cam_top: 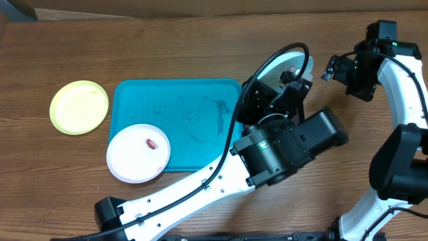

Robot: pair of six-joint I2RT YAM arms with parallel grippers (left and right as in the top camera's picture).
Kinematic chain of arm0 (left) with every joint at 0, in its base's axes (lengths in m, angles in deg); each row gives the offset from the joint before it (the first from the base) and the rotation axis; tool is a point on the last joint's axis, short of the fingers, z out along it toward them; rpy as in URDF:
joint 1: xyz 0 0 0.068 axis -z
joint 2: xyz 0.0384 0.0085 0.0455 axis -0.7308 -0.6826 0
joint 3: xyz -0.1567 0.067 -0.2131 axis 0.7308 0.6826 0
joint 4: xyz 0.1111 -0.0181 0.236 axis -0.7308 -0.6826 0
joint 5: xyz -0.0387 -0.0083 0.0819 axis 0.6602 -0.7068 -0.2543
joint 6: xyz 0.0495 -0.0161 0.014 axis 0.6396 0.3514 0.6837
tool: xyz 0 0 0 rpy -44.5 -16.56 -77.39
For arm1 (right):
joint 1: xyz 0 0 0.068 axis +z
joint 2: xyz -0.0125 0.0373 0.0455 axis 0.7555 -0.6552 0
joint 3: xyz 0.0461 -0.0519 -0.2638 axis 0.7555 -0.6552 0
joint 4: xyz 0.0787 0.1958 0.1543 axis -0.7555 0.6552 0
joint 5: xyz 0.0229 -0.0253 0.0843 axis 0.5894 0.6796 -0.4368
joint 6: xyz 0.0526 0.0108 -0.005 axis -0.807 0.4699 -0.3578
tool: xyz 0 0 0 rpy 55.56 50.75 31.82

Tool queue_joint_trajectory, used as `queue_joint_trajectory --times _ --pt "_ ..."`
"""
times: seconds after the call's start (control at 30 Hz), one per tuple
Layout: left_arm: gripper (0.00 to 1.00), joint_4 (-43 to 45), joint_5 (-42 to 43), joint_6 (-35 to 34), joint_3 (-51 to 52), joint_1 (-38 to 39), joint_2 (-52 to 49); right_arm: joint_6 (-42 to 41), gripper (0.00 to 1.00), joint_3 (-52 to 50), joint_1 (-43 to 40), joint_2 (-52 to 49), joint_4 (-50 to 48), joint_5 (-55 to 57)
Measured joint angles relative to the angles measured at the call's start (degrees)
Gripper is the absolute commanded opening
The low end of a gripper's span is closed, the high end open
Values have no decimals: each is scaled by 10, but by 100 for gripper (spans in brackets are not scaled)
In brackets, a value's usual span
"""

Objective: Clean dirty plates on tray and stack at the side
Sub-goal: 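Carry the light blue plate left and set it on the yellow plate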

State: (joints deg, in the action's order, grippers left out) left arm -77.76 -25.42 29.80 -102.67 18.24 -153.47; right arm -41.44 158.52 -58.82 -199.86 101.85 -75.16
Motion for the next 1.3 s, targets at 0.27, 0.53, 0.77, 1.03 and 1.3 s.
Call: queue_joint_trajectory --times 0.27,0.53,0.77,1.03,1.3 --pt "4 -2 -87 -43 0 7 0 0 100 0 0 0 0 0" --pt "4 -6 -9 -75 0 -7 0 0 100 0 0 0 0 0" --pt "4 -20 262 -93 0 -157 0 0 100 0 0 0 0 0" --pt "4 -62 713 -121 0 -454 -7 0 100 0 0 0 0 0" --pt "4 -112 880 -127 2 -703 -9 0 100 0 0 0 0 0"
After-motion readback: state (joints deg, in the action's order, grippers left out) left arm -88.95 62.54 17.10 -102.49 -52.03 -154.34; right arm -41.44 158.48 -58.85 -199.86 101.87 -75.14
